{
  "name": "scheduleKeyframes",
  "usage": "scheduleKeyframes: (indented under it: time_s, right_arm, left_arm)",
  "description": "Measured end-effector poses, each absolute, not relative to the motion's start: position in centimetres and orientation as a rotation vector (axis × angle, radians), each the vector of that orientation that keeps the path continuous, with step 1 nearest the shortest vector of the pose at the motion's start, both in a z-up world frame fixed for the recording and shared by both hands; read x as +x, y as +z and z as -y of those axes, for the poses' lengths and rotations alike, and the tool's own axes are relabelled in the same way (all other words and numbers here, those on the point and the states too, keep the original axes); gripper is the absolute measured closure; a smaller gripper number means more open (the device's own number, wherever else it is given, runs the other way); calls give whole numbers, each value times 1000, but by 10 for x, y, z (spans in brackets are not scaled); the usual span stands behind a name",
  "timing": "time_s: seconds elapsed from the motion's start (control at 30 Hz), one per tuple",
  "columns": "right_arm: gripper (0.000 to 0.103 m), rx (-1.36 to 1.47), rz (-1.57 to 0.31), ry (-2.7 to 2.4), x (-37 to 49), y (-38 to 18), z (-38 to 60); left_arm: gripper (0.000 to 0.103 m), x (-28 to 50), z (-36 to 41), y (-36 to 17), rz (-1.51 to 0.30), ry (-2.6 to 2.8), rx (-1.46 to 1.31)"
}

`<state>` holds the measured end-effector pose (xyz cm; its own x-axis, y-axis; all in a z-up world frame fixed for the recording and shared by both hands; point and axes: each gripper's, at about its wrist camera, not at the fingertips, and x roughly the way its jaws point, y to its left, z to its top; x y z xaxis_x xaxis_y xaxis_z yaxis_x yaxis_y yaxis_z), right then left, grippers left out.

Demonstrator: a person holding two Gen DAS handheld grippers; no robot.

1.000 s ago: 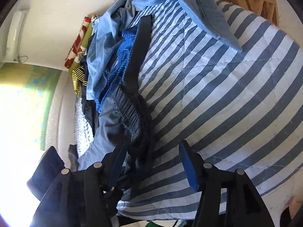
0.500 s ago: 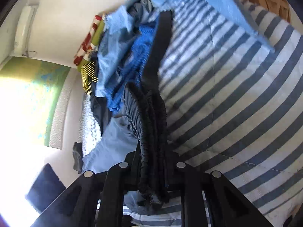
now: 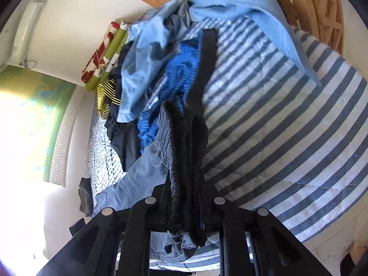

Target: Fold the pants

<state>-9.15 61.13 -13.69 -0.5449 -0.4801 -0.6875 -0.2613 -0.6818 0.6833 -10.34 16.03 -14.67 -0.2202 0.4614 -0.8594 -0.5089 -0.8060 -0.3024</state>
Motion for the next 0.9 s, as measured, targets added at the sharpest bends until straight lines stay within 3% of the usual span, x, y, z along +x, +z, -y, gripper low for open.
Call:
scheduleKeyframes:
  time_s: [0.2,0.5,0.73,0.9]
  right_arm:
    - [88,1295,1006,-2409,-90,-60,-548]
    - [88,1159,704,-2284,-112,13,-378]
    - [88,1173,527,-2160,-135,4,-227]
    - [88,1232,371,-2104,-137,-38,-120]
  left_arm:
    - [47,-110,-66,-114,-77,2318,-1442]
    - [44,-106,139,-97,131,2645,-1531]
    - [44,-101,253,-111,413,2796,-1496]
    - [44,-90,297,-129,489,2773,-1538]
